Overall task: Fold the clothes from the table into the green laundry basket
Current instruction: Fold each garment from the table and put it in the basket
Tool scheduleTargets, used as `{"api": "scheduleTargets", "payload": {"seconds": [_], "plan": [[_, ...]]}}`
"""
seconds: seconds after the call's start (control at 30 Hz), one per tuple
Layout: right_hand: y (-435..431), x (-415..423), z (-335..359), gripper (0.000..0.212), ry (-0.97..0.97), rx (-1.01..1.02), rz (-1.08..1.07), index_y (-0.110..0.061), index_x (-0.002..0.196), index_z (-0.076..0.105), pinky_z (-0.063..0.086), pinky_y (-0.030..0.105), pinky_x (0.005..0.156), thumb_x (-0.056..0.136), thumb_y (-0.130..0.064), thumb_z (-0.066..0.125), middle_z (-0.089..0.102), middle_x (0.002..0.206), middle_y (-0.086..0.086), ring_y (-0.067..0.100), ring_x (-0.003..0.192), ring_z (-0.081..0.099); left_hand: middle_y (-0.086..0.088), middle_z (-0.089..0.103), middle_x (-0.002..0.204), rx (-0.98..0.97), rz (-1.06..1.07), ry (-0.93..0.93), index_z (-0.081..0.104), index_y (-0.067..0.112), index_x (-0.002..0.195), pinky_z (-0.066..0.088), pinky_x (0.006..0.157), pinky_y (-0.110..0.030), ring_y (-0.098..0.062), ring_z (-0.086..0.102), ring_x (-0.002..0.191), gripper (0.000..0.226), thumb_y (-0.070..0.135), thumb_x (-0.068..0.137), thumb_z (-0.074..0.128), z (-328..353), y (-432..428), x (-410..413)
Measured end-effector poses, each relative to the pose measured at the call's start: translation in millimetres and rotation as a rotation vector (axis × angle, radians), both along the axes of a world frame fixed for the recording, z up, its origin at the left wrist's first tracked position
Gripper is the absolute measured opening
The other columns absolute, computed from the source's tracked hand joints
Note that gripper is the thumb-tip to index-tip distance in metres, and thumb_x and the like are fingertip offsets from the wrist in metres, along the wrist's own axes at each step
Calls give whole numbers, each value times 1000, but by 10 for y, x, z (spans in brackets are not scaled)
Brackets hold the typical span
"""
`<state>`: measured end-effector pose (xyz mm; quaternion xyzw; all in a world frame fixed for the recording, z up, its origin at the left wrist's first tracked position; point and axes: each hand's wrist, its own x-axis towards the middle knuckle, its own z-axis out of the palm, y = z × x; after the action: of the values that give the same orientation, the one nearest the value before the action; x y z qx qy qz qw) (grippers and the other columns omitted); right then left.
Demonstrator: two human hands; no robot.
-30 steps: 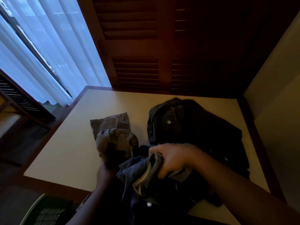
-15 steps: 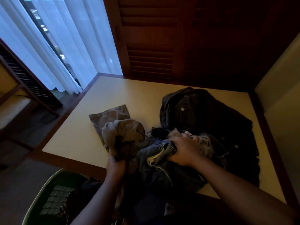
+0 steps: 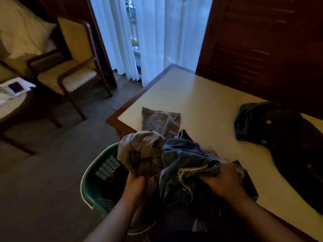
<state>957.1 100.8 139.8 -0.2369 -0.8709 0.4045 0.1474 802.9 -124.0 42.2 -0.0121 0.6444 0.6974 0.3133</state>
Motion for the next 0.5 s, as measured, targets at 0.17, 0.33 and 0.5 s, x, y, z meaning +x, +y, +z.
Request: {"api": "scheduleTargets", "payload": {"seconds": [0.17, 0.33, 0.5], "plan": [[-646, -412, 46, 34, 7, -58, 165, -62, 105, 66, 58, 31, 87, 76, -49, 79, 74, 101, -26, 2, 96, 70, -6, 77, 120, -64, 272, -193, 70, 37, 123, 58, 97, -52, -29, 75, 107, 40, 7, 97, 68, 1, -782, -121], [-1056, -690, -221, 26, -178, -202, 101, -35, 82, 78, 58, 28, 71, 75, -11, 87, 78, 84, -16, 2, 79, 73, -10, 73, 126, -2, 551, -400, 57, 29, 143, 52, 106, -60, -35, 70, 114, 61, 16, 88, 81, 0, -1304, -207], [-1300, -766, -519, 8, -318, -324, -6, -29, 79, 81, 61, 37, 74, 76, -24, 86, 78, 79, -8, 9, 77, 73, -15, 66, 109, -153, 545, -503, 41, 12, 153, 56, 98, -59, -39, 68, 102, 73, 18, 90, 78, 114, -1538, -415]]}}
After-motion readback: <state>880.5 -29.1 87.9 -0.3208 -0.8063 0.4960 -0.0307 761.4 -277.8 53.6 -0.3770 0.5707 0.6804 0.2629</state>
